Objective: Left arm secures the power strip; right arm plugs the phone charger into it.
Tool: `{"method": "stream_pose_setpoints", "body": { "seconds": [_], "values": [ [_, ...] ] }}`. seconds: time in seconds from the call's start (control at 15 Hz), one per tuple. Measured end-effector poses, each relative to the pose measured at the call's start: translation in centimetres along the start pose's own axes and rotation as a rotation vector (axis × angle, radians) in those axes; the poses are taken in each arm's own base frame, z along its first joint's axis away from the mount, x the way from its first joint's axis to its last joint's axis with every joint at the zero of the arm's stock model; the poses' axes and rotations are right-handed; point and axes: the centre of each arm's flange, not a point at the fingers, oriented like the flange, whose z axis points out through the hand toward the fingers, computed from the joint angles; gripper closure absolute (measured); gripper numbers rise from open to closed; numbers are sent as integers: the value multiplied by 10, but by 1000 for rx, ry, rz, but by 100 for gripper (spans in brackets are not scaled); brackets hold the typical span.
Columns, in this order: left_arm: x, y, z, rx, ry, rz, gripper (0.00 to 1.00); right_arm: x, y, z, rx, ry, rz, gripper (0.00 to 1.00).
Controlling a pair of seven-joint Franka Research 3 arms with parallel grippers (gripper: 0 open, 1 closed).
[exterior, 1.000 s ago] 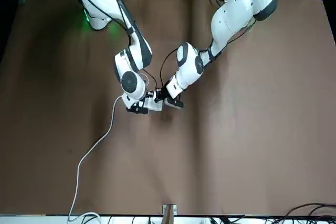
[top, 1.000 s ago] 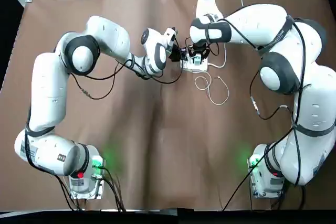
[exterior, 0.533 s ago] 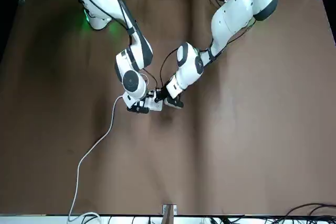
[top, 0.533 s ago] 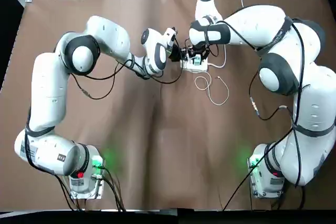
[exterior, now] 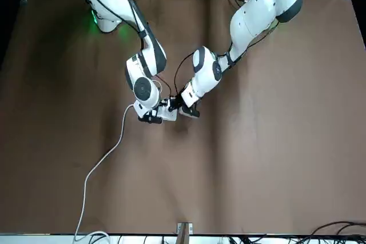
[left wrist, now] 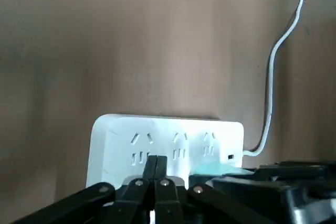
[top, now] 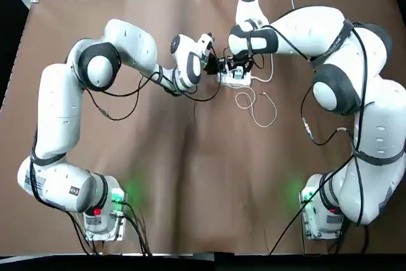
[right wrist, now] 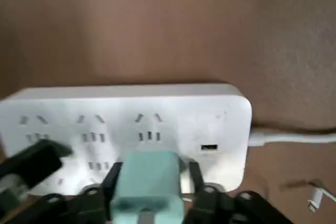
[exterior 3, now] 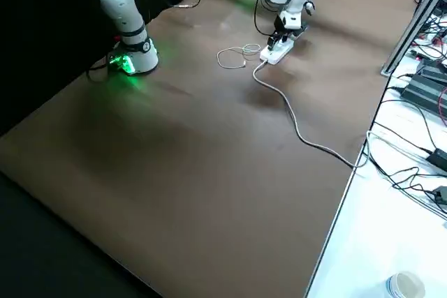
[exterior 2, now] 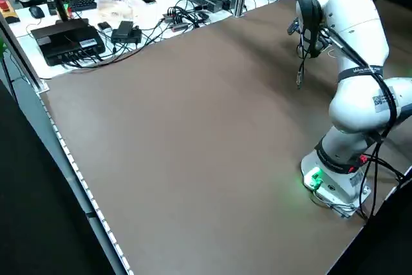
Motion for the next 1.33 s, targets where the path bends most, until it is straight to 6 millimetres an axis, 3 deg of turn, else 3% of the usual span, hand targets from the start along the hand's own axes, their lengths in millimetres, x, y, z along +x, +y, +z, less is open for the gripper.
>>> {"method": "stream_pose_setpoints", "body": {
  "seconds": [0.07, 0.13, 0.27, 0.47, 0.67, 0.87, 1.07, 1.2, 1.33],
  "values": [
    [0, 0, 0, 0, 0, 0, 99, 0, 2, 5, -12, -17, 2, 39],
    [0, 0, 0, 0, 0, 0, 99, 4, 4, 4, -29, -46, 8, 20],
    [0, 0, 0, 0, 0, 0, 99, 14, 10, -12, -31, -67, 22, 2],
    [0, 0, 0, 0, 0, 0, 99, 41, 32, -61, -12, -92, 60, 0],
    [0, 0, 0, 0, 0, 0, 99, 66, 72, -117, 15, -116, 82, 0],
    [0, 0, 0, 0, 0, 0, 99, 86, 131, -187, 62, -95, 128, 0],
    [0, 0, 0, 0, 0, 0, 99, 97, 214, -262, 72, -39, 141, 0],
    [0, 1, 0, -1, 0, 1, 99, 94, 268, -298, 86, -43, 110, 0],
    [0, 1, 0, -1, 0, 2, 99, 88, 304, -326, 98, -57, 78, 0]
  ]
}}
